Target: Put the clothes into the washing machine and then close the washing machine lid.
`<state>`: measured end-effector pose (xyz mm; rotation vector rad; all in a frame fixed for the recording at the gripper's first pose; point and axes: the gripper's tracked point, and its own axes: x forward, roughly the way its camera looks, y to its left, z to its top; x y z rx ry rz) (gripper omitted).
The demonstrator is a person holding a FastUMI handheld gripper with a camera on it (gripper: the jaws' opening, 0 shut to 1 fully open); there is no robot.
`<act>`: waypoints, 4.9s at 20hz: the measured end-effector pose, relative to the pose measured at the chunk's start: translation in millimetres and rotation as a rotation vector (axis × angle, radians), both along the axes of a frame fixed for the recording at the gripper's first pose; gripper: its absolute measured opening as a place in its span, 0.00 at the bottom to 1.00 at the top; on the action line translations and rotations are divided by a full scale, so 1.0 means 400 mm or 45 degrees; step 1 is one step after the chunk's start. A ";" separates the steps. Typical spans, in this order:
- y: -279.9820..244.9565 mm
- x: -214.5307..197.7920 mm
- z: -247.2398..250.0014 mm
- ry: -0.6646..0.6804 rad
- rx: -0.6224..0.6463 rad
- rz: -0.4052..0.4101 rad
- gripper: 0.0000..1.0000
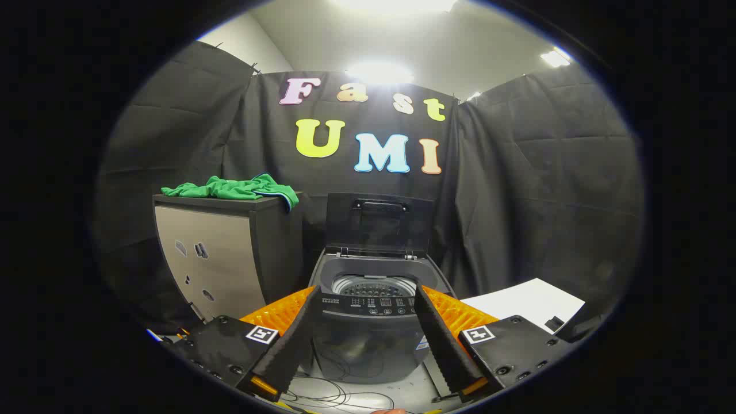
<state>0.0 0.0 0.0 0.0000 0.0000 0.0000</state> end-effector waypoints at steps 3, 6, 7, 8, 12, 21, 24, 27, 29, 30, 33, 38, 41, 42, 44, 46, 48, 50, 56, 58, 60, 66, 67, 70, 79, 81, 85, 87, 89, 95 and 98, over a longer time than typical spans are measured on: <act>0.002 0.005 0.003 0.001 -0.004 0.001 1.00; 0.000 0.004 0.001 0.002 -0.013 0.004 1.00; 0.000 0.003 0.003 0.003 -0.014 0.006 1.00; 0.002 0.006 0.002 0.004 -0.017 0.004 1.00; -0.001 0.004 0.000 0.007 -0.015 0.001 1.00; -0.005 0.014 -0.003 0.014 -0.017 -0.006 1.00; -0.004 0.018 0.000 0.017 -0.024 -0.004 1.00; 0.003 0.028 0.011 0.018 -0.023 0.004 1.00; 0.012 0.043 0.036 0.016 -0.011 0.019 1.00; 0.029 0.055 0.056 0.009 -0.013 0.042 1.00; 0.086 0.104 0.138 -0.002 -0.027 0.124 1.00; 0.211 0.227 0.309 0.020 0.079 0.275 1.00; 0.291 0.310 0.412 0.059 0.113 0.331 1.00; 0.328 0.339 0.448 0.069 0.123 0.354 1.00; 0.398 0.391 0.513 0.100 0.135 0.392 0.99; 0.478 0.432 0.570 0.128 0.126 0.428 0.98; 0.562 0.480 0.610 0.172 0.093 0.463 0.98; 0.648 0.517 0.617 0.263 0.047 0.514 0.98; 0.838 0.612 0.573 0.493 -0.099 0.603 0.98; 0.874 0.632 0.553 0.575 -0.096 0.599 0.98; 0.900 0.652 0.534 0.645 -0.094 0.584 0.98; 0.931 0.678 0.467 0.795 -0.128 0.547 0.98; 0.934 0.678 0.454 0.812 -0.135 0.544 0.98; 0.931 0.677 0.430 0.855 -0.153 0.534 0.98; 0.926 0.667 0.378 0.900 -0.221 0.553 0.99; 0.927 0.665 0.374 0.901 -0.233 0.558 0.99; 0.924 0.663 0.377 0.923 -0.242 0.571 0.98; 0.923 0.663 0.379 0.928 -0.252 0.588 0.98; 0.927 0.662 0.375 0.935 -0.270 0.606 0.71; 0.926 0.670 0.394 0.907 -0.239 0.631 0.20; 0.927 0.675 0.387 0.900 -0.181 0.613 0.02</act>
